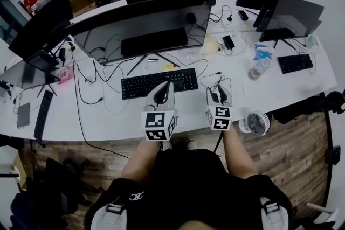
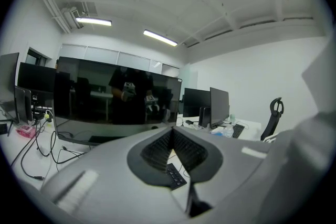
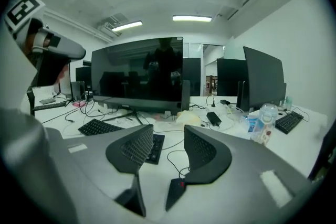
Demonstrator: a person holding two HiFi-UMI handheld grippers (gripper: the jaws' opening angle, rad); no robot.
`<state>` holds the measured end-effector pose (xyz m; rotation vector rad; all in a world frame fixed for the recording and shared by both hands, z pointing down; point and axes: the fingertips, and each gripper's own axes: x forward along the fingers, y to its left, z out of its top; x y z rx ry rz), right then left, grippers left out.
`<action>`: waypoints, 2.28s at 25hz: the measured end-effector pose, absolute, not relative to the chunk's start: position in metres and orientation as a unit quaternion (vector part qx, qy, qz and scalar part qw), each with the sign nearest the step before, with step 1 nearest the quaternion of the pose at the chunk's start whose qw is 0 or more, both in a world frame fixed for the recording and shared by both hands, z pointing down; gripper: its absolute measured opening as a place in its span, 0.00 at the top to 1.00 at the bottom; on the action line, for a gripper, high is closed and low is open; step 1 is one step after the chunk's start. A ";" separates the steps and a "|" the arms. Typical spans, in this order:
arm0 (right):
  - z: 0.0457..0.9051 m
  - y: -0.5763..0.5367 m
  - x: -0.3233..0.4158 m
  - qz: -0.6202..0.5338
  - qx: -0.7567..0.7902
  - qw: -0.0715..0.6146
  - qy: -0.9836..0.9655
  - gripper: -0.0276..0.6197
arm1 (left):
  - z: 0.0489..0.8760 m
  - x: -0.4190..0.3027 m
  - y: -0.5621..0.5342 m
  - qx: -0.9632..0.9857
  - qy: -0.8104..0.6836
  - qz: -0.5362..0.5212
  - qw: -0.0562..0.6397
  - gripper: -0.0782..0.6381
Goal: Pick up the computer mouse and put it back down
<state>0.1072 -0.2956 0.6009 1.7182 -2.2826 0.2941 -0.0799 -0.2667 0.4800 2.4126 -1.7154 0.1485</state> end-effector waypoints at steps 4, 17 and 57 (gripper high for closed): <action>0.639 -0.298 0.115 0.128 0.595 0.176 -0.774 0.66 | 0.483 -0.085 -0.273 0.811 -0.575 0.056 0.087 0.82; 0.741 -0.290 0.139 0.244 0.588 0.267 -0.724 0.54 | 0.485 -0.092 -0.284 0.813 -0.572 0.067 0.084 0.82; 0.584 -0.292 0.136 0.128 0.651 0.090 -0.743 0.54 | 0.482 -0.080 -0.282 0.830 -0.548 0.057 0.083 0.82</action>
